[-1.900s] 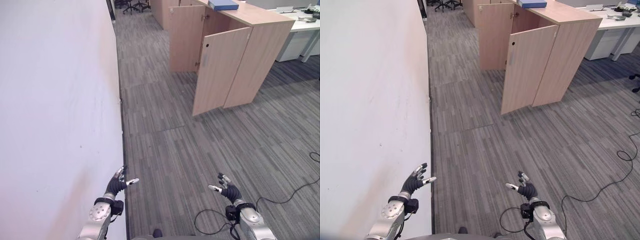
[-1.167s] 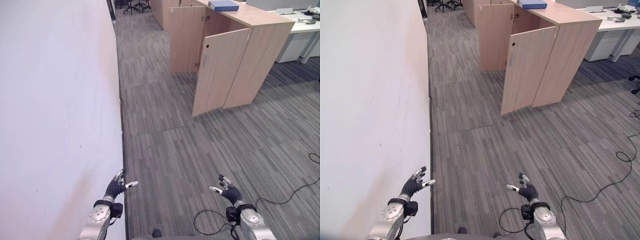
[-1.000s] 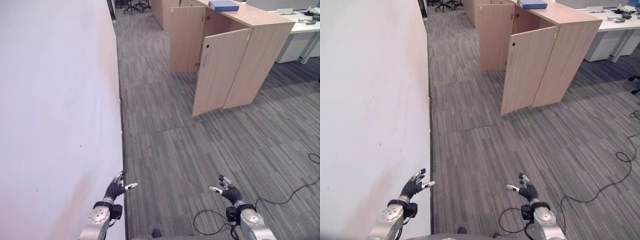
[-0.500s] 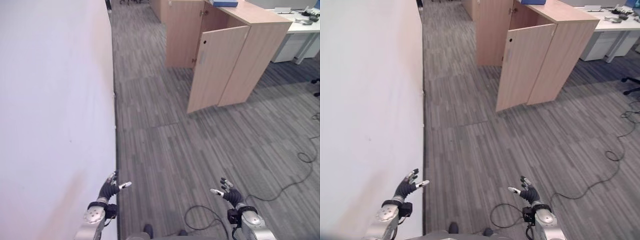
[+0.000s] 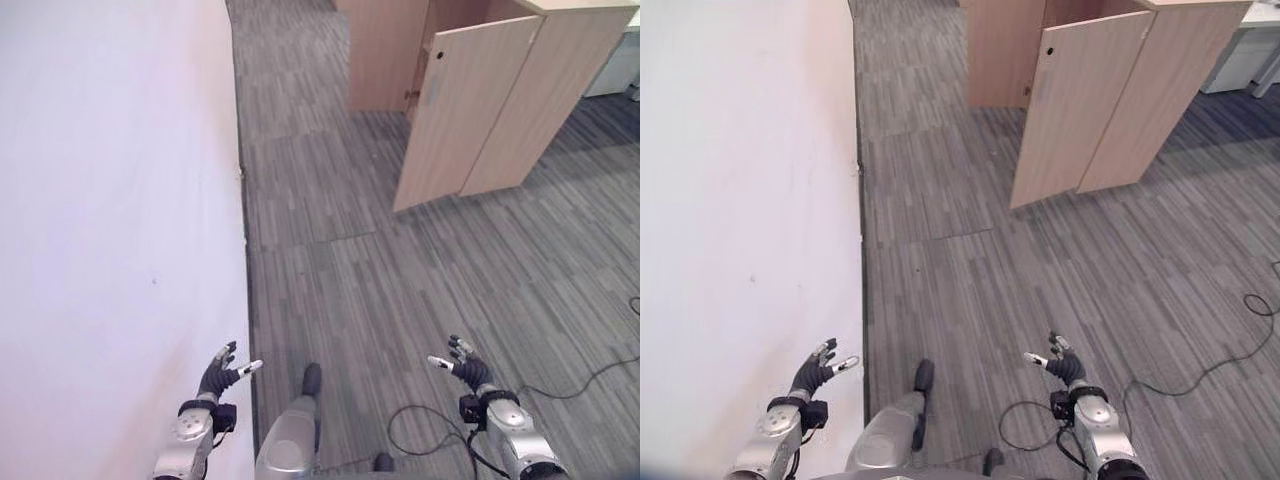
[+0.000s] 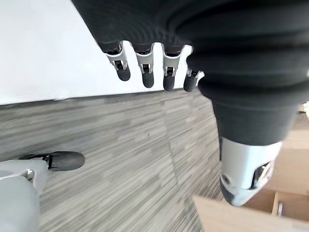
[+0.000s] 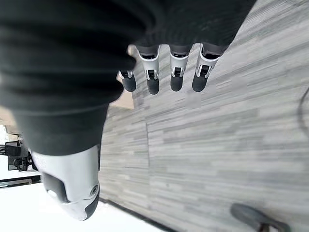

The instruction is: Put the empty folder in the office cabinet

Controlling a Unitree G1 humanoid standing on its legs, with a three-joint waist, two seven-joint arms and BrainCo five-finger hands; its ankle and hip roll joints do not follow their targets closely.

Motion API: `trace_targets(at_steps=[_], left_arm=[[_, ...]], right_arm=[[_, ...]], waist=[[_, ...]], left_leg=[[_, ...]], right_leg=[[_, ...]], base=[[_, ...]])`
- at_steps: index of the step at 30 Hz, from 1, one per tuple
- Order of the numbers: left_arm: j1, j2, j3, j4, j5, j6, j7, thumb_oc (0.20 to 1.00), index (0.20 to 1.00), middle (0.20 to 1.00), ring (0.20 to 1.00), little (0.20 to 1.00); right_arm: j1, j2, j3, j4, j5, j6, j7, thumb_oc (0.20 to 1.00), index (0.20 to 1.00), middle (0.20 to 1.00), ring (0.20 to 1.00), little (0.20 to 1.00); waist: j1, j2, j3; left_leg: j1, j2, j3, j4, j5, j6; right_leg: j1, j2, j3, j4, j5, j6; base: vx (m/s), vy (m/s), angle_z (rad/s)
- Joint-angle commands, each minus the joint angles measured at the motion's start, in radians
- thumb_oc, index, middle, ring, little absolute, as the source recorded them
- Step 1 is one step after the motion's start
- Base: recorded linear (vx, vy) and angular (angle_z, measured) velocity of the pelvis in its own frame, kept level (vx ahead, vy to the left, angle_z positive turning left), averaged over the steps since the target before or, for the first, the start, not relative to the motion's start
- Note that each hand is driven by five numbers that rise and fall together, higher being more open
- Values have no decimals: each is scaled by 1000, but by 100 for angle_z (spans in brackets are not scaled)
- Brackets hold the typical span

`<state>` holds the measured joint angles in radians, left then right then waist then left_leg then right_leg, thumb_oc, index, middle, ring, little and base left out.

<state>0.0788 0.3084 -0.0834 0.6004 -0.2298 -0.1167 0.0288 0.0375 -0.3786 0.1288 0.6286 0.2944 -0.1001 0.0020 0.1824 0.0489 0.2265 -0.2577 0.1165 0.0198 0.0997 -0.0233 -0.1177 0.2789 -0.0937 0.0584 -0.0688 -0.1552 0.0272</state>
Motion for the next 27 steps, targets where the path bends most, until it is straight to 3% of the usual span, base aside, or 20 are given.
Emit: trace_targets(at_steps=[1, 4, 7, 8, 9, 10, 11, 12, 13, 14, 16, 17, 19, 20, 22, 23, 24, 25, 26, 27], left_arm=[[-12, 43, 7, -74, -12, -38, 13, 1000, 1000, 1000, 1000, 1000], [-14, 50, 5, -68, 2, -36, 6, 1000, 1000, 1000, 1000, 1000], [-10, 63, 1, -67, 19, -32, -2, 1000, 1000, 1000, 1000, 1000], [-10, 64, 1, -68, 19, -32, -2, 1000, 1000, 1000, 1000, 1000], [-8, 69, 2, -73, 19, -32, -5, 1000, 1000, 1000, 1000, 1000], [-5, 80, 6, -84, 18, -31, -8, 1000, 1000, 1000, 1000, 1000], [-5, 80, 6, -84, 18, -31, -8, 1000, 1000, 1000, 1000, 1000], [-5, 85, 9, -91, 16, -30, -8, 1000, 1000, 1000, 1000, 1000], [-9, 95, 10, -110, 9, -32, -11, 1000, 1000, 1000, 1000, 1000], [-9, 94, 11, -110, 9, -32, -11, 1000, 1000, 1000, 1000, 1000], [-14, 98, 12, -123, 10, -30, -9, 1000, 1000, 1000, 1000, 1000], [-20, 93, 16, -120, 11, -31, -7, 1000, 1000, 1000, 1000, 1000], [-21, 88, 16, -118, 11, -32, -7, 1000, 1000, 1000, 1000, 1000], [-17, 83, 22, -120, 5, -33, -8, 1000, 1000, 1000, 1000, 1000], [-14, 82, 21, -123, 3, -33, -12, 1000, 1000, 1000, 1000, 1000], [-11, 79, 19, -121, 3, -33, -18, 1000, 1000, 1000, 1000, 1000], [-10, 79, 19, -121, 3, -33, -19, 1000, 1000, 1000, 1000, 1000], [-10, 78, 22, -120, 6, -33, -19, 1000, 1000, 1000, 1000, 1000], [-8, 81, 30, -119, 21, -35, -19, 1000, 1000, 1000, 1000, 1000], [-7, 80, 30, -119, 22, -35, -19, 1000, 1000, 1000, 1000, 1000]], right_arm=[[-32, 6, -2, -29, 17, -29, -5, 1000, 1000, 1000, 1000, 1000], [-7, 19, -13, -27, 5, -28, 1, 1000, 1000, 1000, 1000, 1000], [-8, 36, -18, -9, -14, -21, 7, 1000, 1000, 1000, 1000, 1000], [-7, 37, -18, -10, -14, -20, 7, 1000, 1000, 1000, 1000, 1000], [-10, 40, -20, -9, -15, -20, 10, 1000, 1000, 1000, 1000, 1000], [-24, 45, -20, -4, -20, -22, 12, 1000, 1000, 1000, 1000, 1000], [-24, 45, -21, -4, -20, -23, 12, 1000, 1000, 1000, 1000, 1000], [-34, 48, -20, -10, -23, -21, 13, 1000, 1000, 1000, 1000, 1000], [-52, 50, -19, -18, -32, -23, 14, 1000, 1000, 1000, 1000, 1000], [-52, 49, -19, -18, -32, -23, 14, 1000, 1000, 1000, 1000, 1000], [-60, 53, -29, -22, -38, -24, 5, 1000, 1000, 1000, 1000, 1000], [-50, 56, -48, -28, -31, -26, 2, 1000, 1000, 1000, 1000, 1000], [-43, 59, -60, -27, -24, -25, 1, 1000, 1000, 1000, 1000, 1000], [-34, 57, -81, -16, -9, -27, -7, 1000, 1000, 1000, 1000, 1000], [-31, 50, -91, -8, -5, -26, -10, 1000, 1000, 1000, 1000, 1000], [-29, 45, -107, 7, 6, -25, -19, 1000, 1000, 1000, 1000, 1000], [-28, 45, -106, 8, 6, -25, -19, 1000, 1000, 1000, 1000, 1000], [-24, 43, -117, 16, 16, -25, -26, 1000, 1000, 1000, 1000, 1000], [-15, 45, -131, 19, 19, -25, -31, 1000, 1000, 1000, 1000, 1000], [-14, 45, -131, 18, 19, -25, -31, 1000, 1000, 1000, 1000, 1000]], waist=[[27, -65, -35], [13, -79, -73], [15, -115, -122], [15, -118, -124], [14, -128, -127], [12, -143, -127], [16, -138, -130], [9, -137, -121], [4, -106, -103], [4, -105, -102], [-16, -67, -82], [-59, -41, -57], [-80, -30, -46], [-104, -18, -28], [-116, -12, -24], [-134, -22, -22], [-138, -18, -18], [-151, -29, -16], [-171, -29, -14], [-172, -25, -13]], left_leg=[[-98, 27, 53, -102, 242, 29], [-81, 35, 95, -107, 308, 24], [-60, -14, 117, -96, 279, 59], [-61, -17, 118, -95, 278, 60], [-48, -36, 125, -93, 260, 72], [-20, -67, 143, -94, 216, 96], [-24, -59, 145, -91, 216, 96], [-1, -68, 147, -95, 196, 108], [32, -53, 154, -92, 160, 128], [31, -53, 154, -91, 160, 129], [83, -46, 134, -96, 127, 148], [167, -65, 107, -120, 96, 155], [202, -73, 92, -124, 81, 153], [268, -77, 78, -140, 45, 145], [298, -72, 71, -150, 31, 134], [359, -84, 61, -172, -3, 117], [368, -80, 57, -174, -8, 115], [401, -88, 55, -186, -27, 101], [460, -69, 58, -187, -77, 72], [462, -65, 57, -187, -80, 71]], right_leg=[[108, 87, -7, 121, -162, 17], [110, 63, -19, 129, -164, 35], [86, 3, -30, 173, -53, 102], [86, 0, -30, 172, -53, 103], [71, -11, -25, 208, 6, 121], [30, -22, -21, 330, 146, 168], [26, -17, -15, 326, 152, 167], [-12, -22, -21, 413, 215, 199], [-80, -5, -47, 551, 321, 235], [-83, -5, -46, 557, 319, 235], [-169, 19, -72, 702, 339, 235], [-276, 27, -92, 767, 257, 218], [-311, 26, -118, 748, 230, 207], [-373, -7, -189, 653, 125, 173], [-386, -23, -235, 571, 96, 151], [-451, -50, -280, 404, 123, 134], [-437, -46, -287, 396, 122, 134], [-465, -63, -309, 302, 157, 138], [-477, -90, -370, 178, 221, 159], [-471, -86, -374, 172, 223, 160]], base=[[408, 190, -11], [396, 238, 18], [398, 288, 22], [202, 163, 12], [261, 228, 14], [249, 228, 17], [245, 223, 21], [204, 181, 7], [206, 179, -1], [234, 167, -1], [342, 186, 9], [373, 204, 16], [432, 114, 29], [455, 42, 37], [478, -72, 35], [496, -125, 38], [497, -169, 29], [519, -215, 14], [511, -212, 15], [621, -293, 33]])
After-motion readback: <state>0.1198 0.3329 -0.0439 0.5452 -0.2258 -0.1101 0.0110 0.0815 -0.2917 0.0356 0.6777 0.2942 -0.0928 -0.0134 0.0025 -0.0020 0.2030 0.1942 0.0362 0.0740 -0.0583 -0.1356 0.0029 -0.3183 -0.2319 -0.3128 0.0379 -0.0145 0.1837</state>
